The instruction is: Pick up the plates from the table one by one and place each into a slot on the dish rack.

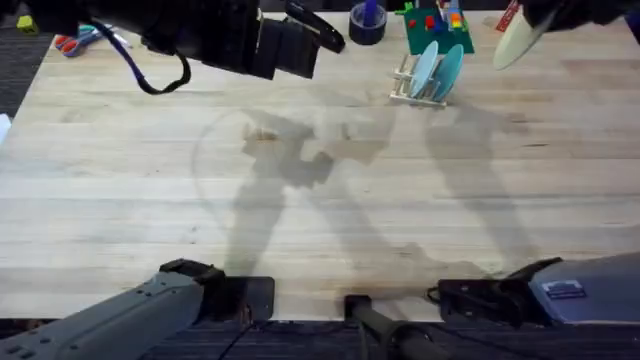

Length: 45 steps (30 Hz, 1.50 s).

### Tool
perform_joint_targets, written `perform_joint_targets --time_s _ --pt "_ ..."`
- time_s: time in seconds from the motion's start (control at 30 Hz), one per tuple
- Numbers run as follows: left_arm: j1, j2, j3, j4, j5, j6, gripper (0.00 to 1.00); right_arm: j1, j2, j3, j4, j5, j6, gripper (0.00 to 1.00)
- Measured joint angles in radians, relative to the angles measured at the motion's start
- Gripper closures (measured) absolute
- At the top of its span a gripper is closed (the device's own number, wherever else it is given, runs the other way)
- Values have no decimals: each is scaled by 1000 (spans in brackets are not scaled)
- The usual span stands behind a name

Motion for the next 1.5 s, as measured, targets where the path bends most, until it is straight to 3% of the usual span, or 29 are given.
perform_joint_targets --time_s 0.27,0.77,1.1,1.5 --pt "0 2 0 1 0 0 6 -9 89 69 26 -53 -108 973" --pt "0 31 0 2 -2 0 7 -99 93 75 50 -91 -295 973" --pt "0 31 0 2 -3 0 6 -99 102 78 92 -112 -317 973" --pt "0 31 0 2 -3 0 6 -124 216 79 139 -143 -324 973"
